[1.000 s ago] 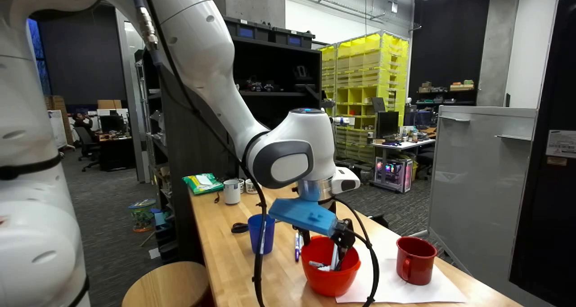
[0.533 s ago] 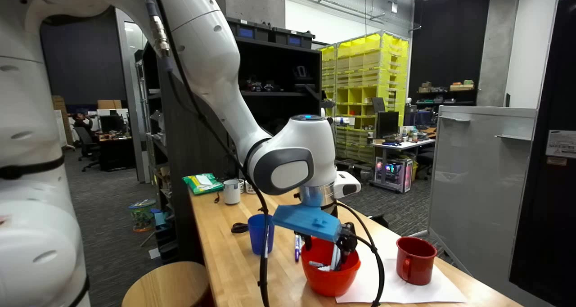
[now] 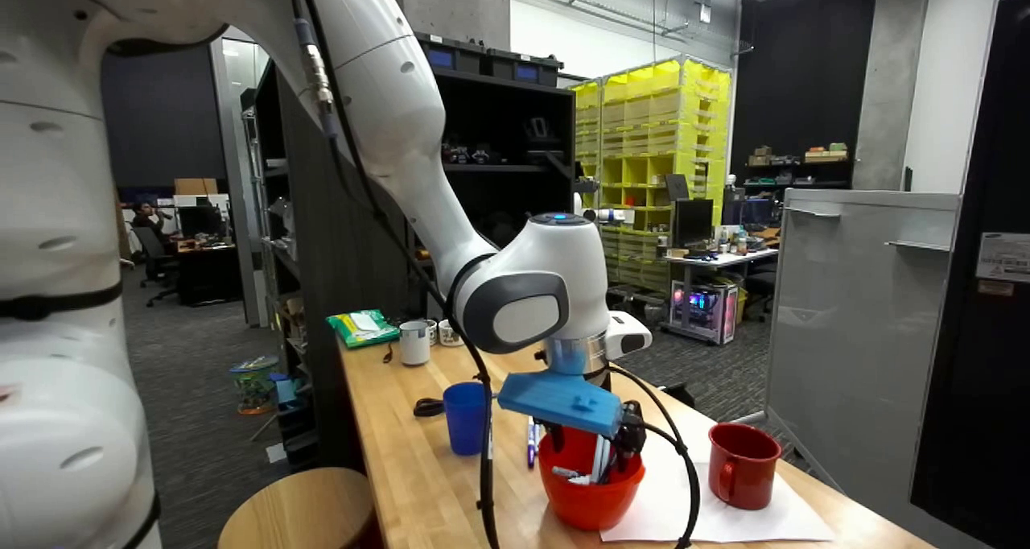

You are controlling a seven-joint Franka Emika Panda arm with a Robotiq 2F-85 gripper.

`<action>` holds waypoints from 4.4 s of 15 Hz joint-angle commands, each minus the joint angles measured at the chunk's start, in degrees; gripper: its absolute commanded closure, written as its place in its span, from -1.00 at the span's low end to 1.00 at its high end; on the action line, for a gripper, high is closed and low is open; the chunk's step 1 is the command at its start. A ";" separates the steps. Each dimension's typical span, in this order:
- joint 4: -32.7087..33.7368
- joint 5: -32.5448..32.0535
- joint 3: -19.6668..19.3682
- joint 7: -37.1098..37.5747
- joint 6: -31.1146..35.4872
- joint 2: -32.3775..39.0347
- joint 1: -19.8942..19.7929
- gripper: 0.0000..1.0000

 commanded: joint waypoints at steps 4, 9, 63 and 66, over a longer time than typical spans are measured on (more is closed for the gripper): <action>3.44 1.79 0.85 -2.99 0.24 3.10 -0.01 -1.00; 5.17 2.70 1.77 -4.50 -0.05 4.60 -0.28 -0.86; 5.31 -19.01 4.78 5.30 -0.21 -6.77 1.27 0.94; 6.05 -20.74 5.44 6.34 -1.05 -7.77 2.29 0.94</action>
